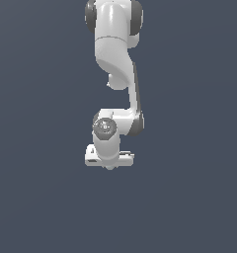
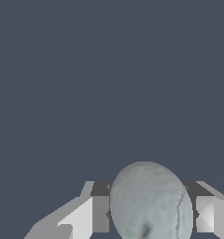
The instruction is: Pick up the object and move it to a goal position.
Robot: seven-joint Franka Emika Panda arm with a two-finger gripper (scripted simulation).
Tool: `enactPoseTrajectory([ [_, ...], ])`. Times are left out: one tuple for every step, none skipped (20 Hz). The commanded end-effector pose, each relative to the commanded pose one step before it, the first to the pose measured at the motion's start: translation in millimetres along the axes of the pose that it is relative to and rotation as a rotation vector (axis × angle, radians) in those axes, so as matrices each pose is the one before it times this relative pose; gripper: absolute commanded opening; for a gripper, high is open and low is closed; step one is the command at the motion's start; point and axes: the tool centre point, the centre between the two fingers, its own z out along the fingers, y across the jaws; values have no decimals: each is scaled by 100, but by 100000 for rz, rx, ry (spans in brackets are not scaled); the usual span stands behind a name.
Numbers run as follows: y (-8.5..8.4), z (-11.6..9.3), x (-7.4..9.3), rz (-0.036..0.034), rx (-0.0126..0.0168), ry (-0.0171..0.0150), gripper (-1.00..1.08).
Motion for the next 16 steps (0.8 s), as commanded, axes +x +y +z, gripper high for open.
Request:
enactPoseTrajectory([
  [-214, -610, -476, -20, -2, 106, -100],
  [-104, -283, -260, 0, 0, 0, -100],
  [-115, -312, -287, 0, 0, 0, -100],
  [-126, -344, -315, 0, 0, 0, -100],
  [-138, -377, -345, 0, 0, 0, -100],
  [-150, -411, -375, 0, 0, 0, -100],
  [-163, -445, -405, 0, 0, 0, -100],
  [-176, -480, -436, 0, 0, 0, -100],
  [-189, -516, -467, 0, 0, 0, -100],
  [-202, -552, -498, 0, 0, 0, -100],
  [-212, -582, -523, 0, 0, 0, -100],
  [-219, -599, -537, 0, 0, 0, -100],
  [-225, -618, -551, 0, 0, 0, -100],
  [-226, -620, -549, 0, 0, 0, -100],
  [-220, -606, -533, 0, 0, 0, -100],
  [-214, -589, -516, 0, 0, 0, -100],
])
